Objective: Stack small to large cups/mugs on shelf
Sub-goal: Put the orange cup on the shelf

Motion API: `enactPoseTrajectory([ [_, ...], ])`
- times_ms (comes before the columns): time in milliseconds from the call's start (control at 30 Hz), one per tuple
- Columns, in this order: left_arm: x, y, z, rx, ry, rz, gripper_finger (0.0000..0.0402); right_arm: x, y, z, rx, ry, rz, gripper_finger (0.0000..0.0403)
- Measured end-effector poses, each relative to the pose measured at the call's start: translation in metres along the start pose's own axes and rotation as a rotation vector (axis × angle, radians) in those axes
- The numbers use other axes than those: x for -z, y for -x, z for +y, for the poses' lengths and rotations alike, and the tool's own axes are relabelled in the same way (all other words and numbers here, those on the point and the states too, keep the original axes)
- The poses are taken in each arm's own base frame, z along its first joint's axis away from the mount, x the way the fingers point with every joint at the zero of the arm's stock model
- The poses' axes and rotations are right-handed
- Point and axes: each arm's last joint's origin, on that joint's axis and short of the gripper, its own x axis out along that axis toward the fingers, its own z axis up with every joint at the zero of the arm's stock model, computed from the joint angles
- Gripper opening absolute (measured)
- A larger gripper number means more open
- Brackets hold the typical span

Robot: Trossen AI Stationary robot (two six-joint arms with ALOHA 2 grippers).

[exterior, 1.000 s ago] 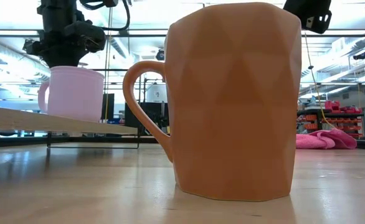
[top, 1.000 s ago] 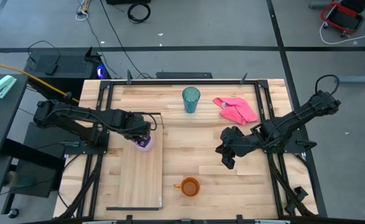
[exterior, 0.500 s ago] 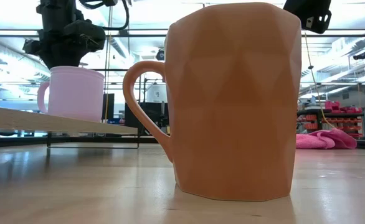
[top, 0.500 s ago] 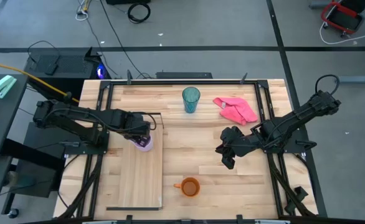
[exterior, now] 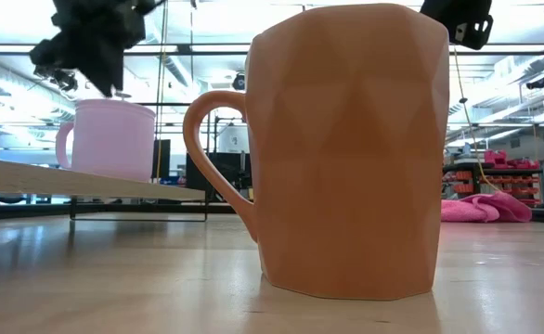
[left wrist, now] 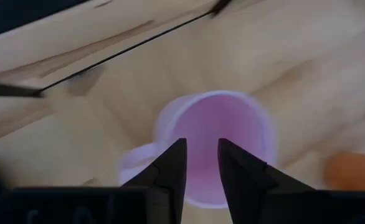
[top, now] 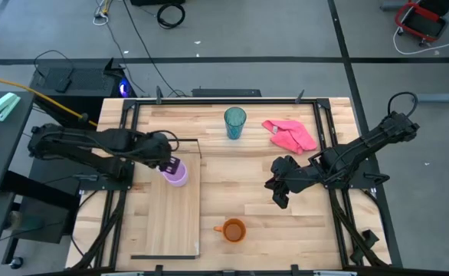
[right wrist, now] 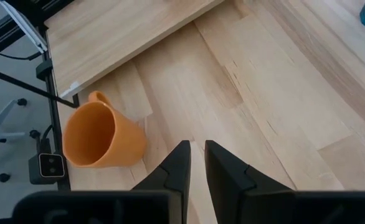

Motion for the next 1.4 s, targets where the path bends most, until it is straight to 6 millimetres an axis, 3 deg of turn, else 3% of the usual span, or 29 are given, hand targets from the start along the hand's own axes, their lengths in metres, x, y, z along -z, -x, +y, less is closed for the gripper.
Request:
enactPoseTrajectory([
  [267, 0.003, 0.016, -0.014, 0.223, -0.008, -0.094, 0.0097, 0.003, 0.001, 0.006, -0.116, -0.028, 0.103, 0.0055],
  [400, 0.007, 0.021, -0.023, 0.314, -0.024, -0.105, 0.0095, 0.009, 0.002, 0.017, -0.243, -0.010, 0.178, 0.0055],
  [567, 0.014, 0.025, -0.032, 0.397, -0.046, -0.105, 0.0100, 0.008, -0.006, 0.035, -0.353, 0.006, 0.129, 0.0055],
  [800, 0.026, 0.034, -0.045, 0.534, -0.085, -0.098, 0.0095, 0.010, -0.045, 0.040, -0.298, 0.037, 0.161, 0.0063],
  [1067, 0.046, 0.047, -0.057, 0.671, -0.155, -0.092, 0.0099, 0.011, -0.096, 0.040, -0.286, 0.034, 0.214, 0.0104],
  [1400, 0.063, 0.054, -0.058, 0.683, -0.171, -0.150, 0.0094, 0.016, -0.115, 0.042, -0.286, 0.030, 0.239, 0.0122],
])
